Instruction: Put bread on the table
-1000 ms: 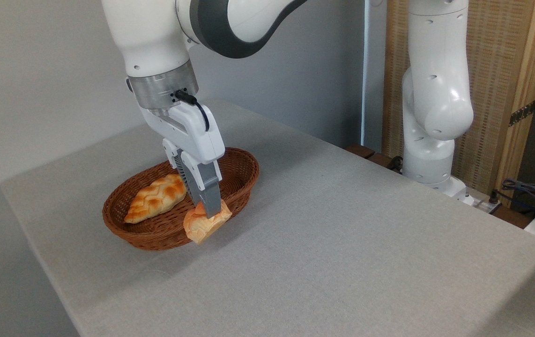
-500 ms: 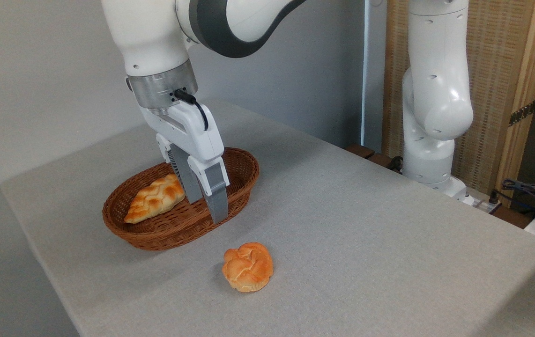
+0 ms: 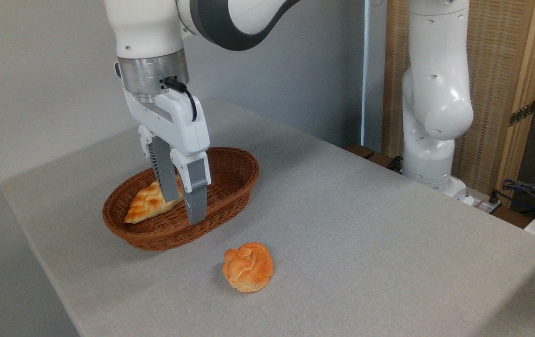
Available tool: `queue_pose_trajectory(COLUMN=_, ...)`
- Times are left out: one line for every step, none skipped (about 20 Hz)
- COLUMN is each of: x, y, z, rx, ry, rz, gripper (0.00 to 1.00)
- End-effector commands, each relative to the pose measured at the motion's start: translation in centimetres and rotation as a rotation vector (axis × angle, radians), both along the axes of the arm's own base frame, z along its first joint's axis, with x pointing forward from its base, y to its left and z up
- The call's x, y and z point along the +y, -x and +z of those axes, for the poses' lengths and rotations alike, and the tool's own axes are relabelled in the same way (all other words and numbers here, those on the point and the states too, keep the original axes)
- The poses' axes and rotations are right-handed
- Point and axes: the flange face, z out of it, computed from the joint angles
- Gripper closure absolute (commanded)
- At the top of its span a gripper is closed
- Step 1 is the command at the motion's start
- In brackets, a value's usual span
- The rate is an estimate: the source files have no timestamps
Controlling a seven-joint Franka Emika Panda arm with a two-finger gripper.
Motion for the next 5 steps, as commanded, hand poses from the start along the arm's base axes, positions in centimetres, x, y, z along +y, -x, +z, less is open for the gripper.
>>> queue_pose_trajectory(x=1.38, y=-0.12, z=0.55, rx=-0.014, ry=0.081, rz=0.046, gripper=0.00)
queue_pose_trajectory(x=1.65, y=-0.10, z=0.45, rx=-0.009, ry=0.092, rz=0.055, gripper=0.00)
queue_pose_trajectory(x=1.65, y=-0.01, z=0.36, rx=0.000, ry=0.092, rz=0.055, gripper=0.00)
queue_pose_trajectory(x=1.74, y=-0.01, z=0.35, rx=0.002, ry=0.091, rz=0.055, gripper=0.00)
queue_pose_trajectory(x=1.72, y=-0.03, z=0.27, rx=0.003, ry=0.090, rz=0.057, gripper=0.00)
